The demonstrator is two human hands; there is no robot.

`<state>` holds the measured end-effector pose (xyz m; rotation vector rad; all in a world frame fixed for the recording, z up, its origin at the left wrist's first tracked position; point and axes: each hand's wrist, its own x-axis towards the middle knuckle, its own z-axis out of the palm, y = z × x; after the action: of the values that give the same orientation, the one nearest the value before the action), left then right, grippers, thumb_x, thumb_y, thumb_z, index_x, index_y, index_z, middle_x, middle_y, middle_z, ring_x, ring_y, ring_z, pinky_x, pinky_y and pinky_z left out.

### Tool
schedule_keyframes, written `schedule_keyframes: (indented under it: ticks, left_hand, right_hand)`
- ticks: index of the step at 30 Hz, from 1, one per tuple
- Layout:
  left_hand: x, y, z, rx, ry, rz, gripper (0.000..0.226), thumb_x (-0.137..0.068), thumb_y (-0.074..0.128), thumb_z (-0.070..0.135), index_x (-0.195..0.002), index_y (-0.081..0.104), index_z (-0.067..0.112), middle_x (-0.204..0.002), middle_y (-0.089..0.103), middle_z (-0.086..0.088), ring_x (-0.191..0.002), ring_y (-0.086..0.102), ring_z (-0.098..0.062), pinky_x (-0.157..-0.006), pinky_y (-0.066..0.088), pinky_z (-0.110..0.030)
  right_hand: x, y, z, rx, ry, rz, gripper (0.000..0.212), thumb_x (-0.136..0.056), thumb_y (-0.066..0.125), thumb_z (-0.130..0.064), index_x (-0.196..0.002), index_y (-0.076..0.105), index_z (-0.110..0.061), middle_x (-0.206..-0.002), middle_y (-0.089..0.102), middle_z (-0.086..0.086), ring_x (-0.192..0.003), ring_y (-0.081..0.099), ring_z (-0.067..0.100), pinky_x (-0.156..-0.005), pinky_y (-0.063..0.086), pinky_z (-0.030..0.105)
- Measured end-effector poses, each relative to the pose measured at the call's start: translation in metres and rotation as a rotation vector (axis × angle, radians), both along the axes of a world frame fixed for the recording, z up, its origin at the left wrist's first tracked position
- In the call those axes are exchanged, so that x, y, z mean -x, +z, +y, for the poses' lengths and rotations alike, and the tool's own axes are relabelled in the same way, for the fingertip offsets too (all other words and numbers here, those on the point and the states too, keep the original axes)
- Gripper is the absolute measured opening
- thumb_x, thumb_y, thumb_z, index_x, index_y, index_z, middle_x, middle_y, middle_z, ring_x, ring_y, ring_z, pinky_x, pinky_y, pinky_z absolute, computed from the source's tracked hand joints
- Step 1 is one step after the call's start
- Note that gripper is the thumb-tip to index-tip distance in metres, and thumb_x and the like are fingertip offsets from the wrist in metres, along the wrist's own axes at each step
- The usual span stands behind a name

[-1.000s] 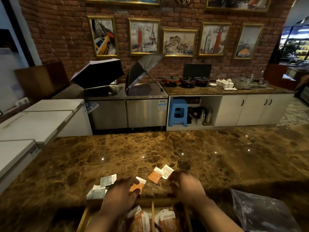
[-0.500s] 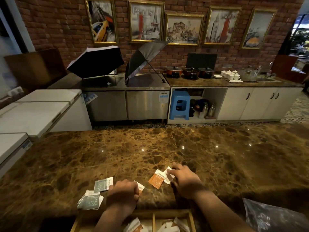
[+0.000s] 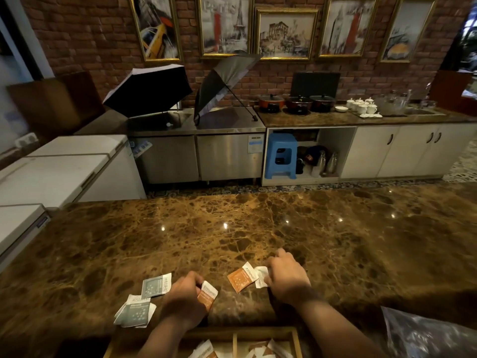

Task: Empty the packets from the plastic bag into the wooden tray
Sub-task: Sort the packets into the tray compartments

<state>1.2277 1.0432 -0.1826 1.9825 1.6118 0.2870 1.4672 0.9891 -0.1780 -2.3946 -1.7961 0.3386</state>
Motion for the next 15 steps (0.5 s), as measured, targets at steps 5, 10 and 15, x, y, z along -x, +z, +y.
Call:
schedule_keyframes:
  ticks: [5,10,15]
  left_hand:
    - [0.002,0.011,-0.003,-0.015,0.097,-0.129,0.022,-0.08,0.067,0.019,-0.068,0.051,0.03,-0.081,0.063,0.003,-0.084,0.058,-0.022,-0.065,0.035,-0.029]
    - [0.011,0.034,-0.009,-0.031,0.138,-0.211,0.017,-0.084,0.066,0.025,-0.073,0.056,0.034,-0.085,0.067,0.006,-0.084,0.062,-0.02,-0.067,0.043,-0.028]
    - [0.03,0.05,-0.014,0.025,0.108,-0.29,0.018,-0.083,0.073,0.024,-0.08,0.059,0.036,-0.084,0.068,0.01,-0.084,0.065,-0.017,-0.072,0.049,-0.027]
  right_hand:
    - [-0.007,0.013,-0.002,-0.229,-0.068,0.056,0.021,-0.095,0.057,-0.027,-0.115,0.06,-0.021,-0.121,0.054,-0.002,-0.115,0.052,0.02,-0.093,0.049,0.034]
    - [0.028,0.028,0.008,-0.379,0.111,0.055,0.015,-0.093,0.061,-0.025,-0.108,0.06,-0.027,-0.111,0.059,-0.009,-0.105,0.055,0.014,-0.086,0.048,0.03]
    - [0.053,0.011,0.011,-0.099,0.237,0.088,0.026,-0.095,0.059,-0.041,-0.115,0.064,-0.026,-0.119,0.061,-0.003,-0.114,0.054,0.017,-0.096,0.045,0.032]
